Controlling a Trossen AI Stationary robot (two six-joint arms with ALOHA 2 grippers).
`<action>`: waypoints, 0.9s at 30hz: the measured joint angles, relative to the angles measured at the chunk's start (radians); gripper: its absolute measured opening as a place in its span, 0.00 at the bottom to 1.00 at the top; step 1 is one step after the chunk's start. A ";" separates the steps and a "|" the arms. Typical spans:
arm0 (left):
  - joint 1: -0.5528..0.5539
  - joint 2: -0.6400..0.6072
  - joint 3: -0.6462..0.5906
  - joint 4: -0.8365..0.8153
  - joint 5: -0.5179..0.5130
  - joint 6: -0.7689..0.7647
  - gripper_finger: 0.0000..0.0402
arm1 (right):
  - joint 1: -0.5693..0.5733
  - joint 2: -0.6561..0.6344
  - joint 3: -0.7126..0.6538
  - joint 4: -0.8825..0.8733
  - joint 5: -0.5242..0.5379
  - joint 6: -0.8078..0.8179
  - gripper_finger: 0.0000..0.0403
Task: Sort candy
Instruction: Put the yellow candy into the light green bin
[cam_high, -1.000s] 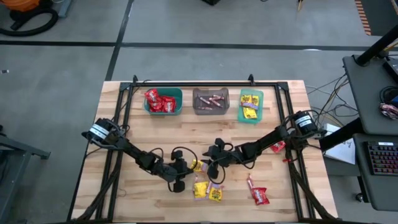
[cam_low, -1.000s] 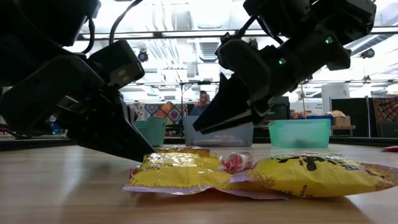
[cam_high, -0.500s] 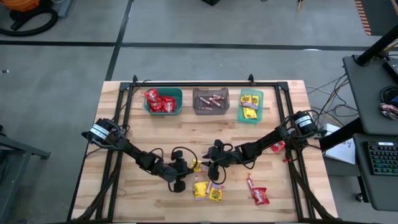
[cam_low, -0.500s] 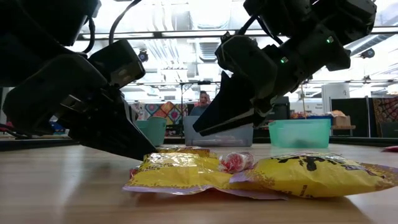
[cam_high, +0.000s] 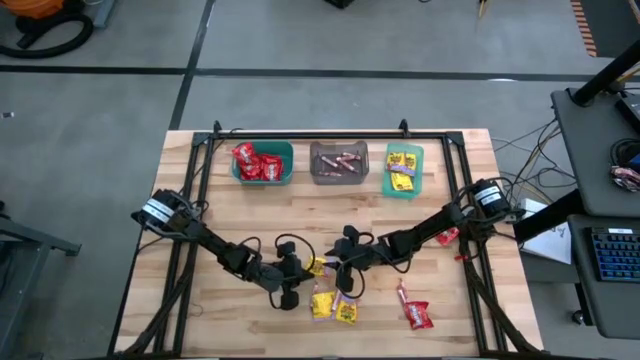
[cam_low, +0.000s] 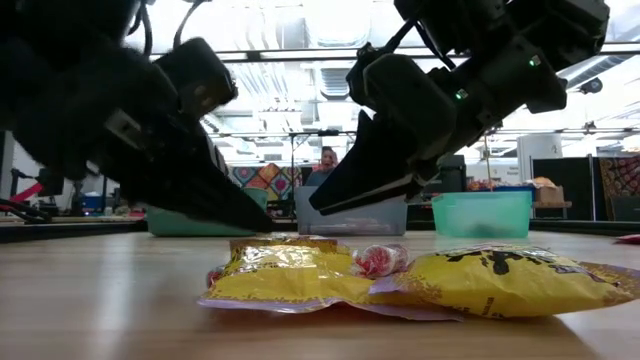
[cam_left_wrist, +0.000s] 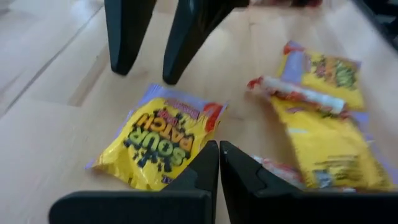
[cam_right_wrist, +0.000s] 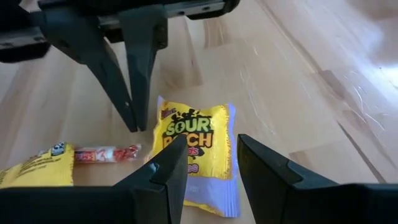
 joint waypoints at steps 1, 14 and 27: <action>-0.003 -0.009 0.000 0.000 0.000 0.001 0.00 | 0.000 0.000 0.000 0.001 0.000 -0.001 0.32; -0.097 -0.320 -0.002 -0.299 -0.081 0.052 0.00 | -0.002 0.151 0.039 0.121 0.001 -0.001 0.32; -0.160 -0.503 -0.002 -0.421 -0.175 0.052 0.00 | -0.002 0.200 0.104 0.109 0.000 -0.056 0.08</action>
